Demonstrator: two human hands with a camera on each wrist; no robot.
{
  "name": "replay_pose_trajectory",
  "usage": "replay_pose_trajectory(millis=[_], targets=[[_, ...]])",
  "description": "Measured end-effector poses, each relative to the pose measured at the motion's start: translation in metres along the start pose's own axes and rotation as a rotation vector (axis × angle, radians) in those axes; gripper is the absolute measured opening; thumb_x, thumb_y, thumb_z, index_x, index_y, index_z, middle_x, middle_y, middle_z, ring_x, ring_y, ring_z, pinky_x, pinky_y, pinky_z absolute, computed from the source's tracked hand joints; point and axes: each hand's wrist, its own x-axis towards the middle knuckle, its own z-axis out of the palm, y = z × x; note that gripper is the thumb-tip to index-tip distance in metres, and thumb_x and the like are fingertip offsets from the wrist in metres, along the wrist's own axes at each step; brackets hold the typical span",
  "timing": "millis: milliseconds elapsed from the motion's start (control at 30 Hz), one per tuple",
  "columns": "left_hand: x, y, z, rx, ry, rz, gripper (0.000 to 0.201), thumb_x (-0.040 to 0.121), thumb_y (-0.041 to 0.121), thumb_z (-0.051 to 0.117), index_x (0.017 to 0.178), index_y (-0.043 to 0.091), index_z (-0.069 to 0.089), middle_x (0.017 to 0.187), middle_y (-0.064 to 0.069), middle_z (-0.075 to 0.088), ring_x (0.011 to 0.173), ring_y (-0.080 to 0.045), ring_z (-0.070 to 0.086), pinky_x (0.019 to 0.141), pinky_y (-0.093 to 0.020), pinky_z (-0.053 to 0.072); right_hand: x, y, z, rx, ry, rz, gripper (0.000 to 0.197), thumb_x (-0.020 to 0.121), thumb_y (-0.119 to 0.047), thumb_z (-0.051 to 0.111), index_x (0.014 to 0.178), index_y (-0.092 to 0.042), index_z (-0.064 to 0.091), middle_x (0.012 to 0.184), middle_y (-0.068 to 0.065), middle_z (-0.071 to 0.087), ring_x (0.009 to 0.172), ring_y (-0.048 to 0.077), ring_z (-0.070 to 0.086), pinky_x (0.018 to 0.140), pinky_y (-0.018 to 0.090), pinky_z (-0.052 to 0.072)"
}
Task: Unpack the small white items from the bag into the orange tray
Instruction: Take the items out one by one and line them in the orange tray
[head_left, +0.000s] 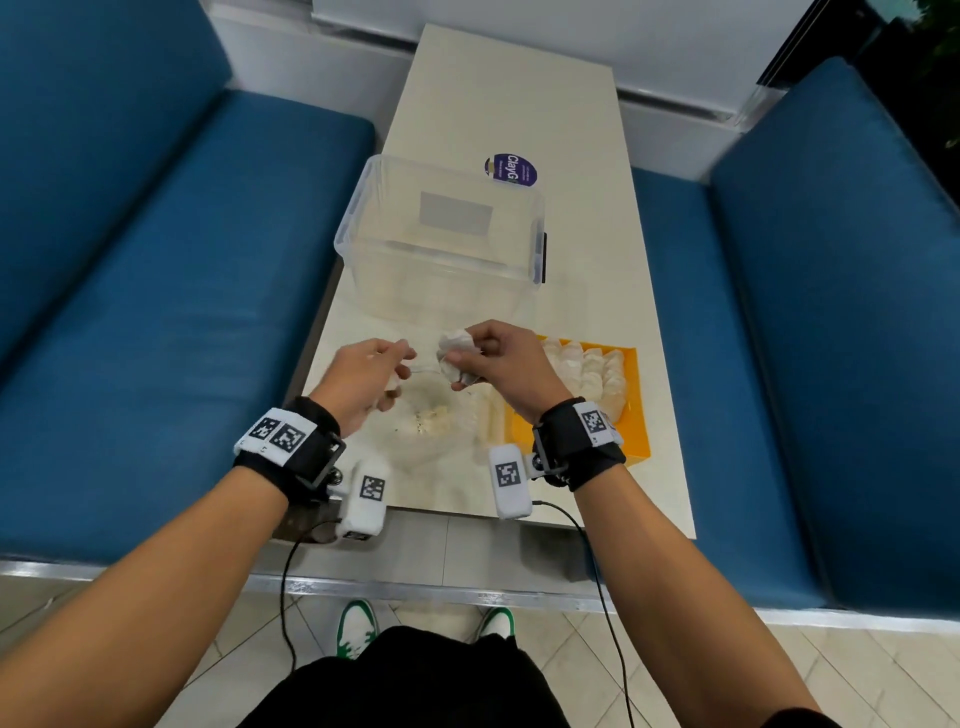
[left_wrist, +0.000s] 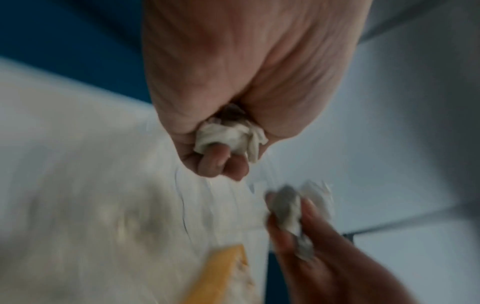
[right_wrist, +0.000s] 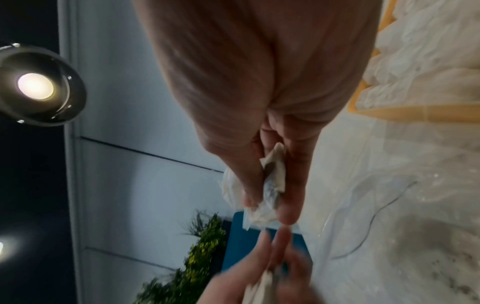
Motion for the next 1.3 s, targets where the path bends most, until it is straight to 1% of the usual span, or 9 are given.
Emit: replay_pose_trajectory(millis=[133, 233, 300, 467, 633, 900, 1000, 1167, 1300], targets=[[-0.001, -0.004, 0.026, -0.407, -0.379, -0.252, 0.044, 0.111, 0.035, 0.038, 0.135, 0.006, 0.062, 0.105, -0.009, 0.068, 0.078, -0.024, 0.064, 0.038, -0.019, 0.034, -0.004, -0.002, 0.014, -0.285, -0.051, -0.056, 0.025, 0.077, -0.016, 0.086, 0.095, -0.009, 0.070, 0.087, 0.008, 0.075, 0.074, 0.019, 0.070, 0.071, 0.034, 0.060], [0.000, -0.009, 0.032, -0.571, -0.514, -0.368, 0.048, 0.104, 0.054, 0.046, 0.114, 0.013, 0.070, 0.104, -0.007, 0.069, 0.081, -0.024, 0.065, 0.041, -0.019, 0.034, -0.008, -0.003, 0.016, -0.518, -0.047, -0.068, 0.020, 0.077, -0.018, 0.085, 0.089, -0.013, 0.070, 0.080, -0.002, 0.067, 0.068, 0.008, 0.060, 0.059, 0.010, 0.045], [-0.004, -0.010, 0.034, -0.579, -0.549, -0.366, 0.037, 0.097, 0.052, 0.062, 0.106, 0.016, 0.068, 0.101, -0.005, 0.067, 0.077, -0.019, 0.063, 0.042, -0.019, 0.033, -0.012, -0.004, 0.016, -0.619, -0.055, -0.083, 0.018, 0.078, -0.019, 0.084, 0.088, -0.013, 0.070, 0.084, 0.000, 0.064, 0.072, 0.012, 0.057, 0.056, 0.007, 0.040], [-0.007, -0.012, 0.036, -0.582, -0.510, -0.307, 0.026, 0.100, 0.038, 0.059, 0.104, 0.013, 0.066, 0.091, -0.001, 0.066, 0.060, -0.008, 0.056, 0.043, -0.014, 0.035, -0.016, -0.005, 0.011, -0.712, -0.041, -0.122, 0.031, 0.074, -0.022, 0.087, 0.098, -0.012, 0.072, 0.113, 0.009, 0.059, 0.099, 0.021, 0.058, 0.079, 0.025, 0.044], [-0.017, -0.010, 0.036, -0.603, -0.517, -0.314, 0.023, 0.108, 0.016, 0.044, 0.109, 0.003, 0.063, 0.080, -0.005, 0.070, 0.057, -0.008, 0.061, 0.044, -0.012, 0.037, -0.017, -0.002, 0.006, -0.671, -0.040, -0.139, 0.060, 0.074, -0.023, 0.089, 0.127, -0.020, 0.062, 0.125, 0.005, 0.055, 0.115, 0.015, 0.054, 0.089, 0.022, 0.042], [-0.016, -0.012, 0.034, -0.590, -0.382, -0.311, 0.019, 0.106, 0.004, 0.045, 0.109, 0.000, 0.064, 0.079, -0.009, 0.077, 0.062, -0.016, 0.074, 0.053, -0.020, 0.058, -0.020, 0.001, 0.011, -0.612, -0.089, -0.146, 0.049, 0.090, -0.012, 0.068, 0.137, -0.020, 0.053, 0.123, 0.004, 0.060, 0.105, 0.019, 0.060, 0.087, 0.031, 0.053], [-0.018, -0.012, 0.034, -0.572, -0.382, -0.278, 0.021, 0.105, -0.001, 0.045, 0.109, -0.001, 0.066, 0.082, -0.011, 0.078, 0.065, -0.018, 0.076, 0.057, -0.021, 0.059, -0.020, 0.004, 0.014, -0.550, -0.008, -0.127, 0.044, 0.094, -0.001, 0.052, 0.134, -0.019, 0.055, 0.118, 0.003, 0.063, 0.096, 0.018, 0.062, 0.074, 0.022, 0.053], [-0.013, -0.017, 0.029, -0.616, -0.313, -0.280, 0.028, 0.104, -0.004, 0.047, 0.129, 0.000, 0.059, 0.110, -0.021, 0.070, 0.086, -0.031, 0.076, 0.066, -0.026, 0.063, -0.021, 0.011, 0.016, -0.433, 0.162, -0.188, 0.037, 0.088, 0.001, 0.058, 0.121, -0.016, 0.064, 0.106, 0.000, 0.068, 0.085, 0.009, 0.063, 0.062, 0.005, 0.045], [-0.011, -0.018, 0.026, -0.592, -0.322, -0.293, 0.025, 0.103, -0.001, 0.050, 0.125, 0.003, 0.061, 0.099, -0.015, 0.064, 0.080, -0.022, 0.065, 0.057, -0.019, 0.055, -0.021, 0.008, 0.018, -0.265, 0.216, -0.200, 0.031, 0.087, -0.004, 0.065, 0.115, -0.017, 0.065, 0.105, -0.001, 0.070, 0.087, 0.014, 0.070, 0.069, 0.025, 0.059]])
